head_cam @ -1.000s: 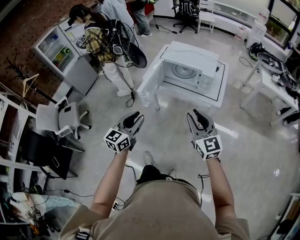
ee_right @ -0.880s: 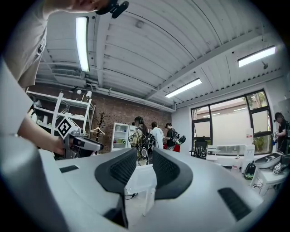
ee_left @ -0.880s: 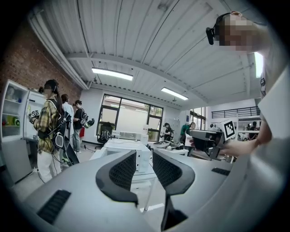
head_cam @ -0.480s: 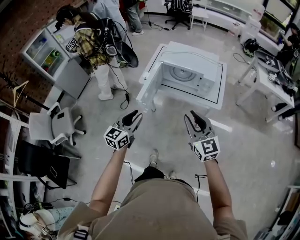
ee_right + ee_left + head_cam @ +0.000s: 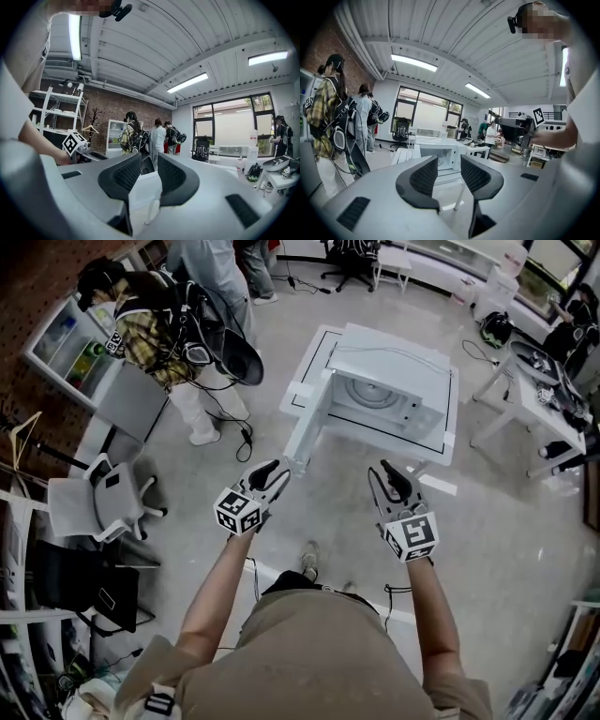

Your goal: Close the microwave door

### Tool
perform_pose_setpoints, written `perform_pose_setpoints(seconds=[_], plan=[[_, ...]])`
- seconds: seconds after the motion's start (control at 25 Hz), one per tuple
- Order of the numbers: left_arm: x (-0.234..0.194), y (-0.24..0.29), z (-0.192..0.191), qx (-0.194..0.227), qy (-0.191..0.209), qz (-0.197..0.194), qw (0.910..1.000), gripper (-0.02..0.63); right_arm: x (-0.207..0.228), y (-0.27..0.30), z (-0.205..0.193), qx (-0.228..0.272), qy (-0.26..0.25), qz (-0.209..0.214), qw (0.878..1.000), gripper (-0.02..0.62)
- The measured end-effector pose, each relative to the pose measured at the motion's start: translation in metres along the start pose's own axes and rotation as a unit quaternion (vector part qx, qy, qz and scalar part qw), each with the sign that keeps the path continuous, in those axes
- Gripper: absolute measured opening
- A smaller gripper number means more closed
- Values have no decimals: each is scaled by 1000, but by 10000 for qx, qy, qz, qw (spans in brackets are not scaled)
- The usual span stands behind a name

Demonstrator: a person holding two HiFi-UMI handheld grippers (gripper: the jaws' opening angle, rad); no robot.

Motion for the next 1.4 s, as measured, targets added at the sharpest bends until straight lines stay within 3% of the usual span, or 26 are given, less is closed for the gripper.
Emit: perform_pose_setpoints(seconds=[0.56,0.92,1.4], plan=[[-91,43,-67,-751,-355,-445,9956,156,-9,47,-13,-219,33,-561,9982,95],[-104,59,-91,-970,-553,-645,9916,160,5,52,-18,-357,84,-790,9962,95],[-97,75,-94,-1040,-673,-828,9888,166,22,49,-28,-467,333,-1108,9922,95]])
Point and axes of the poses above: the fingertips, and each gripper's own axes: y forward along the fingers, x to its right, z out of its top, the point moved 7 cm from there along -y, backward along the fingers, and after that the axes turned 9 degrees about -z, right-handed, at the moved point
